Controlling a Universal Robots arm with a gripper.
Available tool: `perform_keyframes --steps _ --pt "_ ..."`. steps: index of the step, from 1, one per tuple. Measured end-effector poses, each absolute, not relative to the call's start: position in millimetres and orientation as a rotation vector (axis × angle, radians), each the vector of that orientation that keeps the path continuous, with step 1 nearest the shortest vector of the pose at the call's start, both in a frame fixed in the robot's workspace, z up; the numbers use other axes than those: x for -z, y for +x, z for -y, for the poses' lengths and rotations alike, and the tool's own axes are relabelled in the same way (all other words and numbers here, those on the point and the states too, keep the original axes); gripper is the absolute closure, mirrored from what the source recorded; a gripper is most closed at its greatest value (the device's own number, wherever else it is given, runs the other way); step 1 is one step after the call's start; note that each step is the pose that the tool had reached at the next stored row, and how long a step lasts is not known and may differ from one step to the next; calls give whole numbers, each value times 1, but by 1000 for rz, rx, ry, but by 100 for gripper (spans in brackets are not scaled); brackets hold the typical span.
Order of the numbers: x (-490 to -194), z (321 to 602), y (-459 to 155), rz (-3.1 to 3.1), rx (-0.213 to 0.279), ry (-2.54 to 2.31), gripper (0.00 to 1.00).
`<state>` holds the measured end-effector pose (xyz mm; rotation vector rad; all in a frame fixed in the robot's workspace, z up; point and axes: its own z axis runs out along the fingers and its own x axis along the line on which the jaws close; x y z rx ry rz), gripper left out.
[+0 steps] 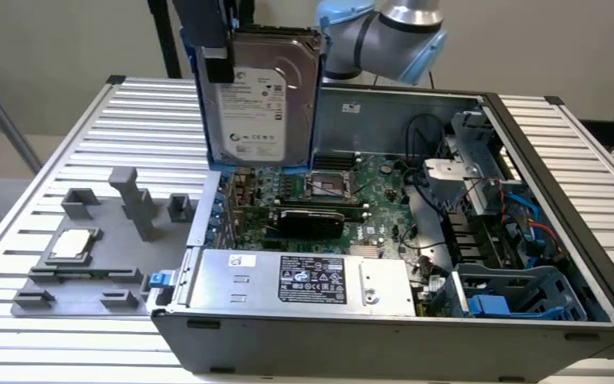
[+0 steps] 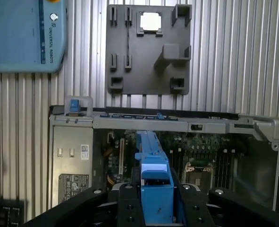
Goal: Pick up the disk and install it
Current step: 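Pick up the disk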
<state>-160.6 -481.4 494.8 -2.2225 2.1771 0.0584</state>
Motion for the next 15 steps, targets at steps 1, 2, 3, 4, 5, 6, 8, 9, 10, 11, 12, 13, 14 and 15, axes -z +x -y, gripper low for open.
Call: perform_keyframes --steps 1,2,3,4,5,6,8,9,10,11,12,13,14,15 --pt "-495 483 -156 -2177 -58 -2222 100" --pt "-495 484 -152 -2177 -58 -2222 100" --pt "-495 484 -148 -2177 -58 -2223 100" --pt "-495 486 -144 -2177 -58 -2223 100" --pt "-495 486 -140 -2177 -58 -2223 100" --pt "-495 487 -135 -2177 -58 -2223 100" --pt "-495 489 -127 -2177 -58 -2223 100" --pt "-495 490 -123 -2177 -58 -2223 100" --pt "-495 491 -118 -2177 -58 -2223 100" --pt "-495 492 -114 -2177 -58 -2223 100" --pt "-495 493 -110 -2177 -58 -2223 100" --pt "-495 494 -106 -2177 -58 -2223 100" --pt "-495 495 -101 -2177 -58 -2223 100" --pt "-495 496 -97 -2176 -58 -2223 100"
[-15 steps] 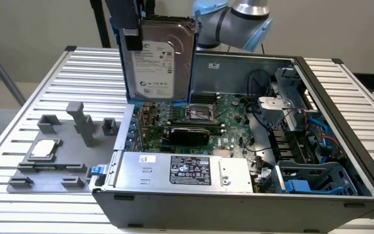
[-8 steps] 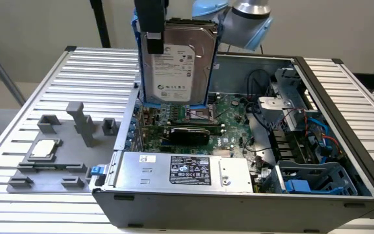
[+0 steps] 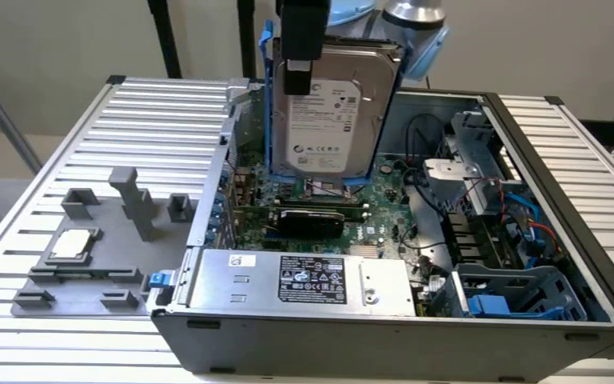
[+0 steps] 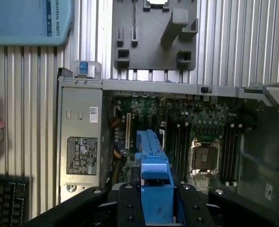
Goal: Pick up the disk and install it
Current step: 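Pick up the disk, then insert the disk into the insertion slot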
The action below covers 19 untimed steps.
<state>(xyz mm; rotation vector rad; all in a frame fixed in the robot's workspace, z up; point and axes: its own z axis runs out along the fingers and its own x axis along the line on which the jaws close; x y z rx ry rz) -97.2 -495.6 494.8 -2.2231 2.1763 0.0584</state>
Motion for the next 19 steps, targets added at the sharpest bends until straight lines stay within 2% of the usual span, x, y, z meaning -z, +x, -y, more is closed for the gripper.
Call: perform_keyframes --steps 19 --pt "-495 514 -19 -2176 -58 -2223 100"
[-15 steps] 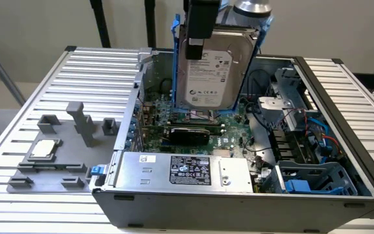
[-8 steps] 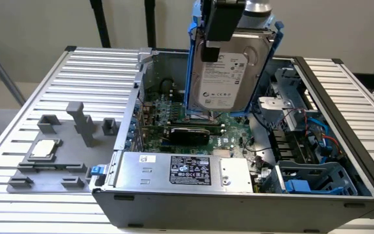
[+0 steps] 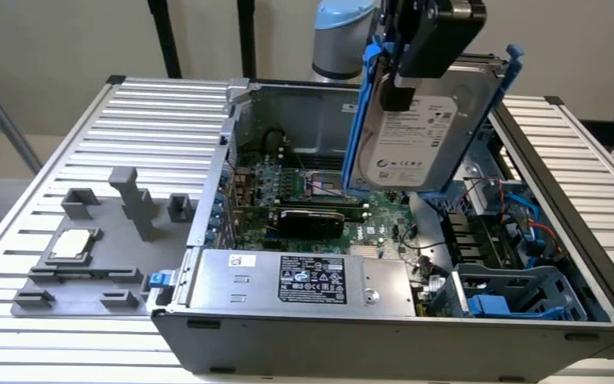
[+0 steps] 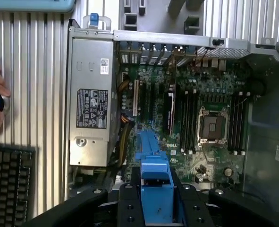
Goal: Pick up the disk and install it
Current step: 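Insert the disk into the insertion slot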
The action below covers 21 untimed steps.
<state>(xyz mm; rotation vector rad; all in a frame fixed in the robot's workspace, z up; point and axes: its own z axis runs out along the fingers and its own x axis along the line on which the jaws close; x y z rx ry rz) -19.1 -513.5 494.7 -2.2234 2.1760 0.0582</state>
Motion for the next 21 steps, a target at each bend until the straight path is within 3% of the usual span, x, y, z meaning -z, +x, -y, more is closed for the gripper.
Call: perform_keyframes --steps 21 --pt "-492 567 36 -2176 -58 -2223 100"
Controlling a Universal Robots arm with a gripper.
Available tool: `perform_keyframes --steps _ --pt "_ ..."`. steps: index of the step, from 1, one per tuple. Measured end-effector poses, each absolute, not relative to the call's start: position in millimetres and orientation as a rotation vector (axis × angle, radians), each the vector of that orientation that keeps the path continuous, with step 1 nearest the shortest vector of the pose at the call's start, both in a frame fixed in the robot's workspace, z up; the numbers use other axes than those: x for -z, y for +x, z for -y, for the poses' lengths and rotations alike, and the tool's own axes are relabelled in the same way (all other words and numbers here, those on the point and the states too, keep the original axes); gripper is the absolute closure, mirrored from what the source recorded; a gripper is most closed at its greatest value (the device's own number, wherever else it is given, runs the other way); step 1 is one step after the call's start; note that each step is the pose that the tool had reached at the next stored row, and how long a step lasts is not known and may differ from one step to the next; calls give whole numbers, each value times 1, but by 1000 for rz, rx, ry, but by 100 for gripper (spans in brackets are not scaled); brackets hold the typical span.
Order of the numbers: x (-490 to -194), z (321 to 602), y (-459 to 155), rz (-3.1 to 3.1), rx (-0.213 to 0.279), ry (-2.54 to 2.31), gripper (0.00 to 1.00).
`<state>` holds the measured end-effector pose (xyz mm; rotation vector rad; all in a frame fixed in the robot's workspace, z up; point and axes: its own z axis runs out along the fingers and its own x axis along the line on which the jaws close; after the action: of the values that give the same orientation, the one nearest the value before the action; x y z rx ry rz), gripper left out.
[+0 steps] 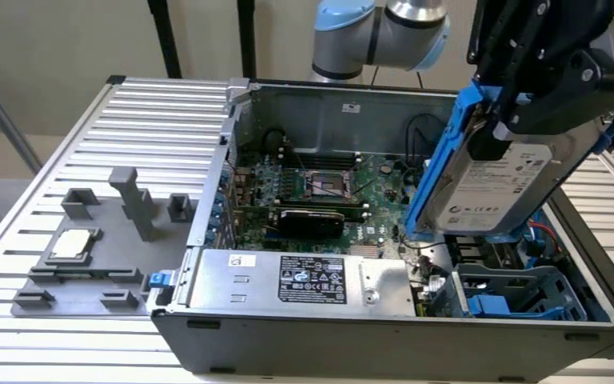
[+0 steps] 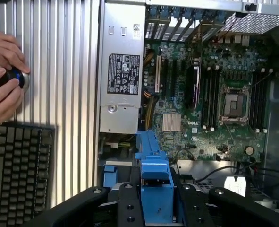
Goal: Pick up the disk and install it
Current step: 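Insert the disk into the insertion slot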
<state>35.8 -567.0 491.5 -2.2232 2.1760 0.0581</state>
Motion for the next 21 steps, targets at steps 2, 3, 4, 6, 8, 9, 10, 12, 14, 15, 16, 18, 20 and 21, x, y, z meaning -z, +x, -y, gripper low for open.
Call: perform_keyframes --steps 2,3,4,6,8,9,10,12,14,15,16,18,20,21 --pt "-491 572 42 -2176 -58 -2223 100" --pt "-491 575 45 -2176 -58 -2223 100" --pt "-490 577 48 -2176 -58 -2223 100" --pt "-489 584 59 -2176 -58 -2223 100" --pt "-487 586 67 -2176 -58 -2223 100" --pt "-487 586 71 -2176 -58 -2224 100" --pt "-486 586 75 -2175 -58 -2224 100" --pt "-485 587 84 -2175 -58 -2224 100" --pt "-484 587 93 -2175 -58 -2224 100" --pt "-483 587 98 -2176 -58 -2224 100" --pt "-482 587 102 -2175 -58 -2224 100" --pt "-482 588 105 -2175 -58 -2224 100" --pt "-482 588 105 -2175 -59 -2223 100" --pt "-482 588 105 -2175 -59 -2223 100"
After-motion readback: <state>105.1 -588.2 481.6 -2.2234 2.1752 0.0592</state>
